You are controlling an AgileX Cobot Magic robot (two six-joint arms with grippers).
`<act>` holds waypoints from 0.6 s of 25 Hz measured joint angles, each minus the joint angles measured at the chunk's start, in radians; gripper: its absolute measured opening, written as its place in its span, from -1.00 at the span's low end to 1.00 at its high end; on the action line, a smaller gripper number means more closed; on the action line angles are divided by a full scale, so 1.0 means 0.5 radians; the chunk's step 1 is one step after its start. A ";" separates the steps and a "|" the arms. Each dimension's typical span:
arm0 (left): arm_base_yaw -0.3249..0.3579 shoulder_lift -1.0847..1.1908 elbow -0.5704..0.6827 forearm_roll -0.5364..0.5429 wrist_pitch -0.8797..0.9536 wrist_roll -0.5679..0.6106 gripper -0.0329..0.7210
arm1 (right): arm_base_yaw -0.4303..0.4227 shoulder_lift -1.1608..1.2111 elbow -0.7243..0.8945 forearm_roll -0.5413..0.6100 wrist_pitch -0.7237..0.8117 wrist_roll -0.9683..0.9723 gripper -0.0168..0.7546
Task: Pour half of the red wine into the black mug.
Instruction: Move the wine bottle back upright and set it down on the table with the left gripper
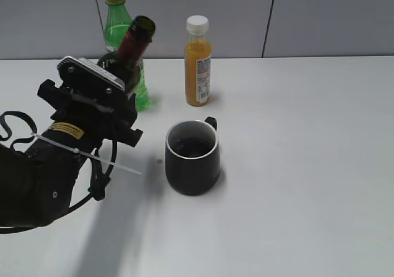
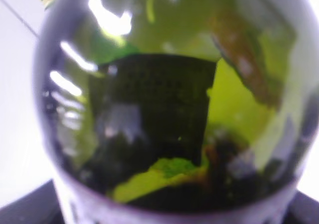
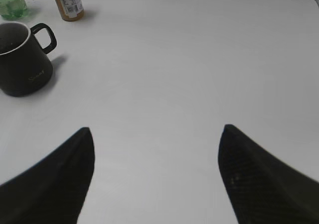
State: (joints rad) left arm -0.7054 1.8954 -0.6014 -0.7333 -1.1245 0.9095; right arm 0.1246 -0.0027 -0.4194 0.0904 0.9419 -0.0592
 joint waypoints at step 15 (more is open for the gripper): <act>0.018 0.000 0.000 0.017 -0.034 -0.924 0.50 | 0.000 0.000 0.000 0.000 0.000 0.000 0.56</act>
State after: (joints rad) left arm -0.6964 1.8954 -0.6014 -0.7248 -1.1415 0.4475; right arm 0.1246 -0.0027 -0.4194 0.0904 0.9419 -0.0592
